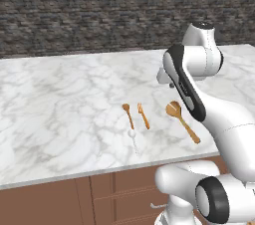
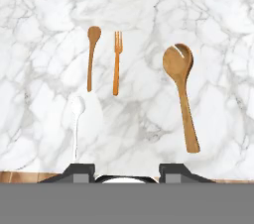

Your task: Organize the utensils by type. Pick up the wooden spoons from the counter and place them in the open cabinet. Then pick up the metallic utensils from the counter and place them in the open drawer.

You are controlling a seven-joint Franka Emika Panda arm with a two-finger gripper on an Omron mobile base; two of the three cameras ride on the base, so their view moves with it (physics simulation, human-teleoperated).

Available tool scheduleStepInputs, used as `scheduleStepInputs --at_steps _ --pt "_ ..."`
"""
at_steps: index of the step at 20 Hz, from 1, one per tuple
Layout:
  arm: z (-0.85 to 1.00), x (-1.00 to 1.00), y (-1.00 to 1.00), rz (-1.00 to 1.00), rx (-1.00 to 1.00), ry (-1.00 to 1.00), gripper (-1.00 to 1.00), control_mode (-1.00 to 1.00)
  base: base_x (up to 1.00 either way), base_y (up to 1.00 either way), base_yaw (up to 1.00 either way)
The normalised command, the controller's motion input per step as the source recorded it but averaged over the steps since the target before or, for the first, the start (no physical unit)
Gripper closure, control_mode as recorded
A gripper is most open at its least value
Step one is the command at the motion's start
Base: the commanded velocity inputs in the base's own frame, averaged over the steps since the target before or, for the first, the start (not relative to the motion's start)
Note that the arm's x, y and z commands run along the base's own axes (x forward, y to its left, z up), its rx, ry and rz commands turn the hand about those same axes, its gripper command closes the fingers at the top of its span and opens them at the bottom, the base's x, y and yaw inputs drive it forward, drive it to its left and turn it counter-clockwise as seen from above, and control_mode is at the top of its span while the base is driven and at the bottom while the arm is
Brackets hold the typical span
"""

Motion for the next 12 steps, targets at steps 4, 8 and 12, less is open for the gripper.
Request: scheduleStepInputs --at_steps 4,8,12 --pt "-0.05 0.0 0.01 0.0 0.0 0.0 -1.0 -1.0 0.0 0.0 0.0" --pt "-0.14 0.0 0.01 0.0 0.0 0.0 -1.0 -1.0 0.0 0.0 0.0" --pt "-0.21 0.0 0.0 0.0 0.0 0.0 -1.0 -1.0 0.0 0.0 0.0"
